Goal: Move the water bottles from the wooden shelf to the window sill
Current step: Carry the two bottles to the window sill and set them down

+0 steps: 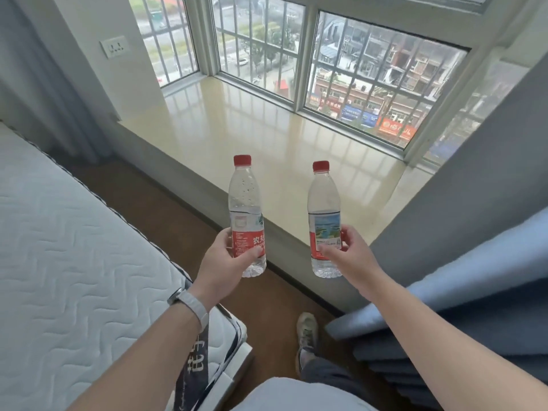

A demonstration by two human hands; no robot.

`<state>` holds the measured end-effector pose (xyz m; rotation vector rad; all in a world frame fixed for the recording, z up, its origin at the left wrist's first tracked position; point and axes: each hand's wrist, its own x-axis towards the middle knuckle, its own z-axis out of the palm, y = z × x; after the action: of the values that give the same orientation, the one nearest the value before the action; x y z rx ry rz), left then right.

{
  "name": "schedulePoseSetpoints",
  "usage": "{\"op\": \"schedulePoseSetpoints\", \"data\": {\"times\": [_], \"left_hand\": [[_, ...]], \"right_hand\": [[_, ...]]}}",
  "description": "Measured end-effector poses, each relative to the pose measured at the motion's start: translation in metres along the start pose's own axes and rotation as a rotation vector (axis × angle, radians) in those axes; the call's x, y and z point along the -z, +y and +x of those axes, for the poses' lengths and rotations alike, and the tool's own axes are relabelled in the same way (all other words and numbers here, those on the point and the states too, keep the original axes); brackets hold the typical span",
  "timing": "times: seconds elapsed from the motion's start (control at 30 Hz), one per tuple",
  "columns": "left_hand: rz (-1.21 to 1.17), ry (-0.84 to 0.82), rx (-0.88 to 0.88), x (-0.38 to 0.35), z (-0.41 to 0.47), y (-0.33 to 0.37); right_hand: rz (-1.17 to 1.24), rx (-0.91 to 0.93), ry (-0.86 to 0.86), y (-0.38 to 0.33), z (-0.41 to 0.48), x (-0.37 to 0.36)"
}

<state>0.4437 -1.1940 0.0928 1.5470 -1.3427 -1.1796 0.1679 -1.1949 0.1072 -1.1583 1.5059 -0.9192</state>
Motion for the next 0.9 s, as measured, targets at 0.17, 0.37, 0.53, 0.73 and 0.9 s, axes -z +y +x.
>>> {"op": "schedulePoseSetpoints", "data": {"times": [0.17, 0.37, 0.53, 0.73, 0.9], "left_hand": [[0.022, 0.087, 0.046, 0.004, 0.048, -0.001], [0.016, 0.190, 0.117, -0.001, 0.115, 0.021], [-0.003, 0.321, 0.088, -0.004, 0.179, 0.050], [0.026, 0.355, 0.106, 0.007, 0.213, 0.063], [0.021, 0.434, 0.118, 0.030, 0.236, 0.064]], "right_hand": [[0.017, 0.000, -0.088, -0.007, 0.074, -0.011], [0.071, 0.013, -0.197, -0.047, 0.171, -0.014], [0.058, 0.063, -0.269, -0.080, 0.244, -0.011], [0.153, 0.051, -0.280, -0.095, 0.285, -0.019], [0.176, 0.028, -0.304, -0.099, 0.306, -0.035]]}}
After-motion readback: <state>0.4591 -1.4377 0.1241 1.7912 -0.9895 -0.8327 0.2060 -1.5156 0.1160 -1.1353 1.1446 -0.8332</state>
